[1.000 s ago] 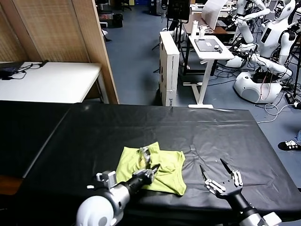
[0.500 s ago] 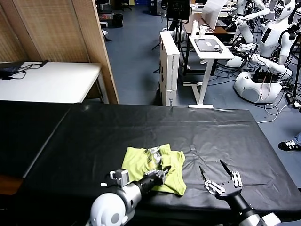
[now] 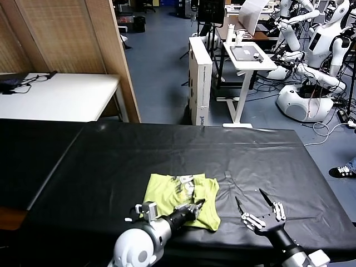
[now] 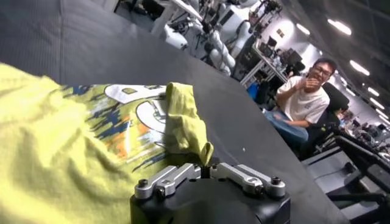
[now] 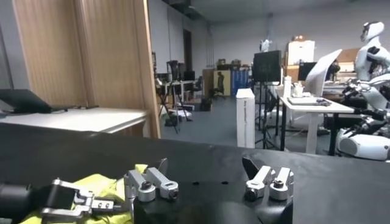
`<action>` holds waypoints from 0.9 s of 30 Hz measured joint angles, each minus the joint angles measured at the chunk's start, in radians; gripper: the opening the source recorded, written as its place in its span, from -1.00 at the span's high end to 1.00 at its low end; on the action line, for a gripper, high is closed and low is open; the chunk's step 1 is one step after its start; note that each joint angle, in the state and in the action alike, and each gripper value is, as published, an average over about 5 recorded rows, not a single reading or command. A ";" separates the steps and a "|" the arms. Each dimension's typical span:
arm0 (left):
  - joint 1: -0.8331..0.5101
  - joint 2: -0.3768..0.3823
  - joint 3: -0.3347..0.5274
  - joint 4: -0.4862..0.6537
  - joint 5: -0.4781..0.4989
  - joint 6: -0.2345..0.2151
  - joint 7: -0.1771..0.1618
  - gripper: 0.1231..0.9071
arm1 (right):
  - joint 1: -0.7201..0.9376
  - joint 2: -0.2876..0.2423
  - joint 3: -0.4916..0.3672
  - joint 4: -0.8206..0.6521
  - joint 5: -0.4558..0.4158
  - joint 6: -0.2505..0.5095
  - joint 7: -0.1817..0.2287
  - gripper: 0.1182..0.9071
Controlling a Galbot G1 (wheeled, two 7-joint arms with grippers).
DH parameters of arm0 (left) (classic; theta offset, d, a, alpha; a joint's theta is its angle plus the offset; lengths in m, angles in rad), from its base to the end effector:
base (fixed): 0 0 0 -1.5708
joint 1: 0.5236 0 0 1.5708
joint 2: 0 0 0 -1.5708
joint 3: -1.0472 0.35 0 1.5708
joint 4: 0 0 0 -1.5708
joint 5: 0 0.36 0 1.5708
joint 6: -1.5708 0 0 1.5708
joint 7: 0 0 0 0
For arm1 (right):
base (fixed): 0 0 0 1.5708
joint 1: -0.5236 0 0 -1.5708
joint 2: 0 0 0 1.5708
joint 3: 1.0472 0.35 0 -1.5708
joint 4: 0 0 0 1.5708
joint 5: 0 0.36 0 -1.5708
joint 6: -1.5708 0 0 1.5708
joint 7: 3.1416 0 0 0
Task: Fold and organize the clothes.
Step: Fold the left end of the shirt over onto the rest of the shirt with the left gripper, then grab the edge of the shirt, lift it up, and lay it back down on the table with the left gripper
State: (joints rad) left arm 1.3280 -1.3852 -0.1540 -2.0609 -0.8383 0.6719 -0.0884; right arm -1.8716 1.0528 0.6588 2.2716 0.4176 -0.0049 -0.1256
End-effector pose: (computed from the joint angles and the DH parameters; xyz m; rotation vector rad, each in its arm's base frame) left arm 0.2295 -0.0795 -0.2729 -0.7833 -2.2663 0.7249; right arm 0.1234 -0.0906 -0.2572 0.5397 -2.9477 0.0629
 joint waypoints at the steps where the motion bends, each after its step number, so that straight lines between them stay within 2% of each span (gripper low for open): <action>1: 0.003 -0.001 -0.006 -0.007 -0.007 0.002 -0.001 -0.61 | 0.003 -0.011 -0.008 -0.002 -0.004 -0.005 0.002 -1.00; 3: 0.008 0.002 -0.022 -0.022 -0.013 0.004 -0.002 -0.85 | 0.012 -0.032 -0.027 -0.003 -0.010 -0.021 0.009 -1.00; 5: 0.008 0.012 -0.044 -0.040 -0.013 0.001 -0.001 -0.96 | 0.025 -0.054 -0.052 -0.003 -0.012 -0.047 0.018 -1.00; 8: 0.004 0.038 -0.090 -0.066 -0.003 -0.017 -0.001 -0.99 | 0.051 -0.087 -0.095 -0.006 -0.018 -0.090 0.016 -1.00; 15: 0.026 0.128 -0.213 -0.107 0.029 -0.047 0.002 -1.00 | 0.123 -0.162 -0.186 -0.041 -0.125 -0.102 -0.054 -1.00; 20: 0.058 0.143 -0.250 -0.113 0.067 -0.054 0.006 -1.00 | 0.165 -0.195 -0.248 -0.070 -0.181 -0.103 -0.056 -0.97; 27: 0.075 0.131 -0.260 -0.117 0.085 -0.056 0.007 -1.00 | 0.185 -0.209 -0.314 -0.106 -0.228 -0.099 -0.056 -0.53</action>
State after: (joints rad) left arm 1.4035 -1.2545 -0.4139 -2.1781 -0.7531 0.6162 -0.0816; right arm -1.6862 0.8436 0.3451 2.1655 0.1894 -0.1037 -0.1818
